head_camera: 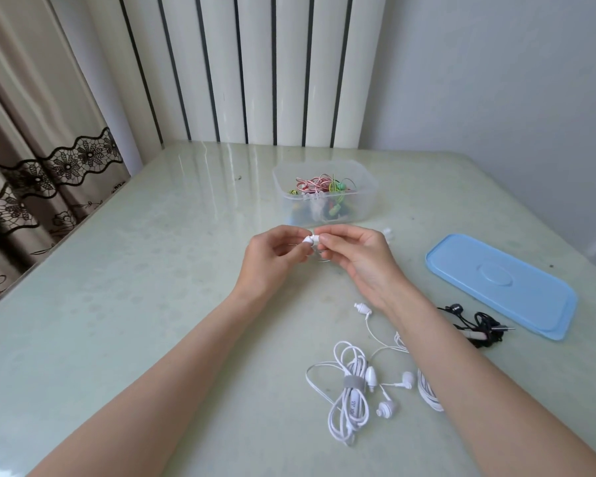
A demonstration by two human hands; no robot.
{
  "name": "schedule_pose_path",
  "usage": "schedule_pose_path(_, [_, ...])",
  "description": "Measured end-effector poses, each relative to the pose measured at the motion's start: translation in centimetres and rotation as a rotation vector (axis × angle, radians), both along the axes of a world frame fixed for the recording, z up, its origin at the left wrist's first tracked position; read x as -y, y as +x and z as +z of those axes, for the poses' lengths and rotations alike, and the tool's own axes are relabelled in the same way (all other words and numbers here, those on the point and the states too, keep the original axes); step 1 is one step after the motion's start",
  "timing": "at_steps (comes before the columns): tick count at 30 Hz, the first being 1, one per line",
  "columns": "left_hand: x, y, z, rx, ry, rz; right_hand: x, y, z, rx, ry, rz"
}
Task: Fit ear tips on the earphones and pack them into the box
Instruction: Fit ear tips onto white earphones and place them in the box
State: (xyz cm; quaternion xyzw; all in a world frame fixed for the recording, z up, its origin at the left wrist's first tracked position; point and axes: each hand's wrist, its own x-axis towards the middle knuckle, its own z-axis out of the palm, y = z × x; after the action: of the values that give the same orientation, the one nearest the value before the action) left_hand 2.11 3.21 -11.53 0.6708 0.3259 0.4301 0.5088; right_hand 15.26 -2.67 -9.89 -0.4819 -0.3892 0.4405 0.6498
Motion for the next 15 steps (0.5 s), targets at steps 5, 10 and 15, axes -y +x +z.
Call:
schedule_pose_path(5, [0.14, -0.06, -0.18, -0.021, 0.024, -0.027, 0.04, 0.02, -0.27, -0.011, 0.007, 0.001])
schedule_pose_path(10, [0.53, -0.21, 0.08, -0.031, 0.079, -0.052, 0.24, 0.09, -0.2, -0.045, -0.003, 0.003])
schedule_pose_path(15, [0.91, -0.42, 0.12, -0.003, 0.125, -0.021, 0.41, 0.06, 0.08, -0.131, -0.038, -0.005])
